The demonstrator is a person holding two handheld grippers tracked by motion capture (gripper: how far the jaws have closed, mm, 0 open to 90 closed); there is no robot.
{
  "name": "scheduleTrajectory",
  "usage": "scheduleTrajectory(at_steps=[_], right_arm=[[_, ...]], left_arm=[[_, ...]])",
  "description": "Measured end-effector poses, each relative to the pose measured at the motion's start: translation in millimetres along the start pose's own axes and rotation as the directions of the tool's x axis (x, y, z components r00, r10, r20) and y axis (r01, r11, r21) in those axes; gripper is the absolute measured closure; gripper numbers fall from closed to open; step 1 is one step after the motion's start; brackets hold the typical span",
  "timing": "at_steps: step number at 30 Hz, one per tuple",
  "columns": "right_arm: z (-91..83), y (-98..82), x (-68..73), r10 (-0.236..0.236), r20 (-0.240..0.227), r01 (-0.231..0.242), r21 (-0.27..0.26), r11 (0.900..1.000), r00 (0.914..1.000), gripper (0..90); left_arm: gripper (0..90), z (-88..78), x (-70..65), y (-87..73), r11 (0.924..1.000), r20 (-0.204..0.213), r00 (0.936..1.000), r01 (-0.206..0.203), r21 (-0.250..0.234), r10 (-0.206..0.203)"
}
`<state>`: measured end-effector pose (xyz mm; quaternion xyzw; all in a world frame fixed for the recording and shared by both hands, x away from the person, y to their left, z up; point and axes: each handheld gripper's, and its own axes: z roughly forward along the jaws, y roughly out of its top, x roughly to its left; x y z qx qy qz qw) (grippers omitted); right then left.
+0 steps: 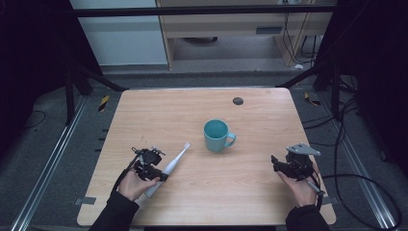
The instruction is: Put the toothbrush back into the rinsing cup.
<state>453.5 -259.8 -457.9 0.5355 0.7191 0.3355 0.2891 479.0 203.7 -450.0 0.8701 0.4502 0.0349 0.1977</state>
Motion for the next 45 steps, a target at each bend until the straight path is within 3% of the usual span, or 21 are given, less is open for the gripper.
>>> scheduleTrajectory(at_steps=[4, 9, 13, 16, 26, 30, 40, 45], right_arm=[[-0.5, 0.0, -0.3, 0.000, 0.003, 0.000, -0.006, 1.000, 1.0000, 31.2], [0.0, -1.1, -0.9, 0.001, 0.003, -0.001, -0.006, 1.000, 1.0000, 31.1], [0.0, -1.8, -1.1, 0.000, 0.000, 0.000, -0.013, 1.000, 1.0000, 30.4], [0.4, -1.9, -0.8, -0.002, -0.001, 0.002, -0.012, 1.000, 1.0000, 30.0], [1.2, -1.9, 0.7, -0.006, -0.002, 0.006, -0.013, 1.000, 1.0000, 28.9], [0.5, -1.8, -0.2, -0.003, -0.003, 0.003, -0.017, 1.000, 1.0000, 28.4], [1.0, -2.0, 1.5, -0.010, 0.001, 0.010, -0.016, 1.000, 1.0000, 27.6], [0.4, -1.9, 0.5, -0.005, 0.002, 0.005, -0.021, 1.000, 1.0000, 27.3]], left_arm=[[66.3, -7.0, 2.9, -1.4, 0.9997, -0.003, 1.0000, 0.005, -0.022, -0.005], [66.3, -19.7, 6.4, -1.9, 0.9962, -0.016, 0.9997, 0.017, -0.085, -0.019], [66.3, -31.3, 8.0, -1.3, 0.9888, -0.025, 0.9991, 0.029, -0.146, -0.033], [66.3, -42.0, 9.4, -0.4, 0.9790, -0.033, 0.9987, 0.031, -0.201, -0.038], [66.3, -71.3, 15.1, 11.3, 0.9176, -0.066, 0.9956, 0.035, -0.396, -0.066], [66.3, -76.0, 14.6, 23.0, 0.8840, -0.066, 0.9951, 0.035, -0.466, -0.074], [66.3, -83.2, 9.8, 52.6, 0.8061, -0.067, 0.9953, 0.017, -0.591, -0.071], [66.3, -84.9, 5.5, 66.6, 0.7814, -0.056, 0.9964, 0.015, -0.624, -0.063]])
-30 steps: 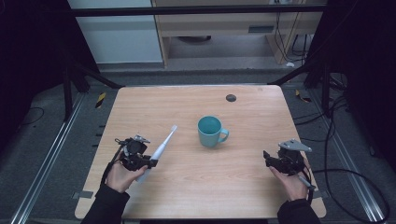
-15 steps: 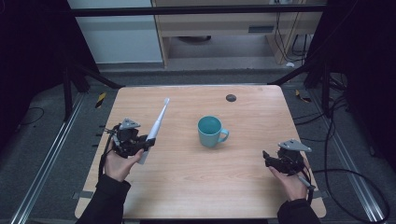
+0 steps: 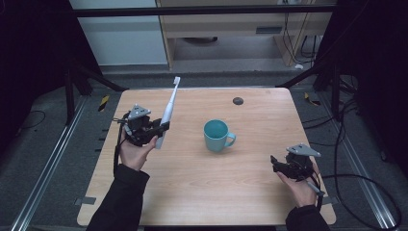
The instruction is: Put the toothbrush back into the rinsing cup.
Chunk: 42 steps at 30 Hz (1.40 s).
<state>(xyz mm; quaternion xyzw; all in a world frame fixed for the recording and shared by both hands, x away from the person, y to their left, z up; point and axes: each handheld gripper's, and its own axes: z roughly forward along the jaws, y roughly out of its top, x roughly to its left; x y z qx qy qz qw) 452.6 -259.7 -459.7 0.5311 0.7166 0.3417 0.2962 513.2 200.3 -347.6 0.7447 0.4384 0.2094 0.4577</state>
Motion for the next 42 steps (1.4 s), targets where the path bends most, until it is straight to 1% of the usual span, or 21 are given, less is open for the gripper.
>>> scheduleTrajectory(at_steps=[4, 6, 10, 14, 16, 17, 20, 24, 26, 31, 36, 40, 42], right_arm=[[0.2, -0.1, 0.5, -0.002, 0.001, 0.002, 0.004, 1.000, 1.0000, 27.1], [0.0, -0.1, 0.1, 0.000, 0.000, 0.000, 0.002, 1.000, 1.0000, 27.1], [0.2, -0.1, -0.5, 0.000, -0.001, 0.000, -0.002, 1.000, 1.0000, 26.9], [0.0, -0.1, 0.4, -0.002, -0.002, 0.002, -0.006, 1.000, 1.0000, 26.8], [-0.2, -0.1, 0.6, 0.002, -0.003, -0.002, -0.008, 1.000, 1.0000, 26.7], [0.0, -0.2, 0.5, 0.000, -0.001, 0.000, -0.009, 1.000, 1.0000, 26.6], [0.1, -0.1, -0.1, -0.002, -0.002, 0.002, -0.011, 1.000, 1.0000, 26.5], [-0.4, 0.0, -0.3, 0.001, -0.004, -0.001, -0.014, 1.000, 1.0000, 26.4], [-0.3, 0.0, -0.4, 0.002, -0.005, -0.002, -0.014, 1.000, 1.0000, 26.3], [-0.3, -0.1, -0.4, 0.003, -0.006, -0.003, -0.014, 1.000, 1.0000, 26.2], [-0.4, -0.1, -0.8, 0.002, -0.005, -0.002, -0.017, 1.000, 1.0000, 26.1], [-0.4, -0.1, -0.7, 0.004, -0.007, -0.004, -0.015, 1.000, 1.0000, 26.1], [-0.4, -0.2, -0.9, 0.003, -0.006, -0.003, -0.017, 1.000, 1.0000, 26.0]], left_arm=[[66.3, 7.0, -4.5, 7.5, 0.9995, 0.008, 1.0000, 0.005, -0.030, -0.005], [66.3, 9.8, -7.2, 10.0, 0.9985, 0.009, 1.0000, 0.000, -0.055, 0.001], [66.3, 16.3, -11.4, 15.0, 0.9968, 0.017, 0.9999, 0.002, -0.080, -0.001], [66.3, 24.6, -16.1, 20.9, 0.9935, 0.023, 0.9997, 0.004, -0.114, -0.001], [66.3, 30.0, -19.6, 24.6, 0.9922, 0.016, 0.9998, -0.005, -0.125, 0.008], [66.3, 32.6, -21.3, 26.5, 0.9915, 0.019, 0.9998, -0.006, -0.130, 0.008], [66.3, 41.0, -26.6, 31.6, 0.9880, 0.012, 0.9997, -0.018, -0.154, 0.020], [66.3, 52.6, -32.5, 37.4, 0.9829, 0.027, 0.9995, -0.012, -0.184, 0.018], [66.3, 58.6, -35.9, 39.9, 0.9813, 0.034, 0.9992, -0.012, -0.192, 0.019], [66.3, 73.3, -45.5, 46.3, 0.9800, 0.056, 0.9982, -0.010, -0.199, 0.022], [66.3, 85.9, -54.7, 49.7, 0.9745, 0.072, 0.9973, 0.001, -0.225, 0.016], [66.3, 95.6, -62.4, 51.6, 0.9704, 0.072, 0.9971, -0.005, -0.242, 0.024], [66.3, 99.7, -65.6, 52.7, 0.9688, 0.076, 0.9968, -0.002, -0.248, 0.022]])
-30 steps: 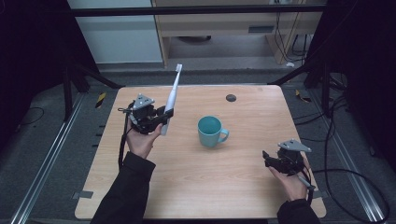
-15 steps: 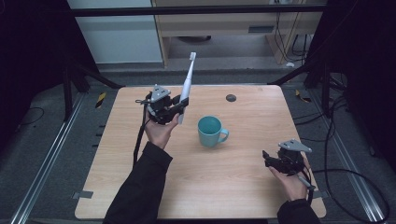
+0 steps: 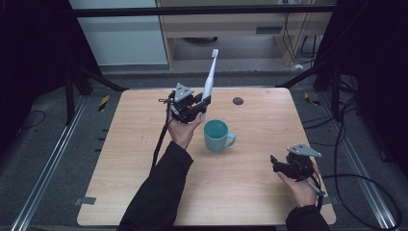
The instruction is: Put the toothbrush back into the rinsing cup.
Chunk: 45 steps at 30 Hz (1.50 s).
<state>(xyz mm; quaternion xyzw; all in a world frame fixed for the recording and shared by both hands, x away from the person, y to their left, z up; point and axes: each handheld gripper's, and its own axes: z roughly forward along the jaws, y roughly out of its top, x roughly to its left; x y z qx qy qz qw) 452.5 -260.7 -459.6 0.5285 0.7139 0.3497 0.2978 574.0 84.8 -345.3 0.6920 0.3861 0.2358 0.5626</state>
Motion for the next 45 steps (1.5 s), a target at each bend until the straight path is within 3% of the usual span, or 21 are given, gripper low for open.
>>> scheduleTrajectory(at_steps=[23, 36, 40, 45], right_arm=[[0.0, -0.1, 0.2, -0.003, -0.002, 0.003, -0.001, 1.000, 1.0000, 26.2], [1.2, -0.3, 1.6, -0.011, -0.003, 0.011, 0.006, 1.000, 0.9999, 26.4], [1.3, -0.3, 1.5, -0.009, -0.003, 0.009, 0.005, 1.000, 1.0000, 26.4], [1.5, -0.3, 2.1, -0.010, -0.003, 0.010, 0.007, 1.000, 0.9999, 26.5]], left_arm=[[66.3, 37.6, -12.5, -25.1, 0.9998, 0.001, 0.9999, 0.014, -0.017, -0.014], [66.3, 38.2, -18.1, -50.6, 0.9999, 0.028, 0.9996, -0.002, 0.017, 0.002], [66.3, 37.4, -18.9, -59.6, 0.9997, 0.017, 0.9998, -0.004, 0.024, 0.003], [66.3, 37.9, -21.9, -67.2, 0.9994, -0.025, 0.9996, -0.011, 0.033, 0.012]])
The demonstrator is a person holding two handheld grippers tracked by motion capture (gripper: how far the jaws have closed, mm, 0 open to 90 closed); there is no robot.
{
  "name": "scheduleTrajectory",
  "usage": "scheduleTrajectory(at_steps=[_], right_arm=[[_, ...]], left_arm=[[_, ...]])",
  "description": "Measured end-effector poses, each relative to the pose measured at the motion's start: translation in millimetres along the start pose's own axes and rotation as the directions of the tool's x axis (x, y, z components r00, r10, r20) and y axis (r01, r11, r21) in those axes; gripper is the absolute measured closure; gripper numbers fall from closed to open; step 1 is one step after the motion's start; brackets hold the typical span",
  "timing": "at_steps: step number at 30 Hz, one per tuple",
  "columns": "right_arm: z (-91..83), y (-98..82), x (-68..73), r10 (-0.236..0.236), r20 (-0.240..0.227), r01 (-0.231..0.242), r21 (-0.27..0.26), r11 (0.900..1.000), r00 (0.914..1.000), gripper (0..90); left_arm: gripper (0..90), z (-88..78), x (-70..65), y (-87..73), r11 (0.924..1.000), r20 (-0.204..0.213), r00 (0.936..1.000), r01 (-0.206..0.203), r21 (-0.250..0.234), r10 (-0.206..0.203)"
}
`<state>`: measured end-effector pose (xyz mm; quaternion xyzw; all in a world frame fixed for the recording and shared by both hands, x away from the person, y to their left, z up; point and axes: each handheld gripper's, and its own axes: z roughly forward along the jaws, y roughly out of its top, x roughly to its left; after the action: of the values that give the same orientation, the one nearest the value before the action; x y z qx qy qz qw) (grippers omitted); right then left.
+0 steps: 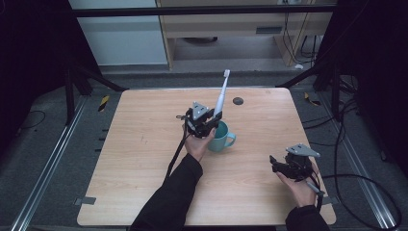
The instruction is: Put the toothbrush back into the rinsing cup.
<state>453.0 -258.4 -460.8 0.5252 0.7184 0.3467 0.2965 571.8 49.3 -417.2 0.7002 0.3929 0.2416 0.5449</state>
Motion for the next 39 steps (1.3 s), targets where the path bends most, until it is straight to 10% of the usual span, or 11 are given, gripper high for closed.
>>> scheduleTrajectory(at_steps=[39], right_arm=[[0.2, 0.0, 1.7, -0.012, 0.001, 0.012, -0.002, 1.000, 0.9999, 26.9]], left_arm=[[66.0, -4.8, -10.5, -23.8, 0.9998, -0.084, 0.9962, -0.022, 0.005, 0.022]])
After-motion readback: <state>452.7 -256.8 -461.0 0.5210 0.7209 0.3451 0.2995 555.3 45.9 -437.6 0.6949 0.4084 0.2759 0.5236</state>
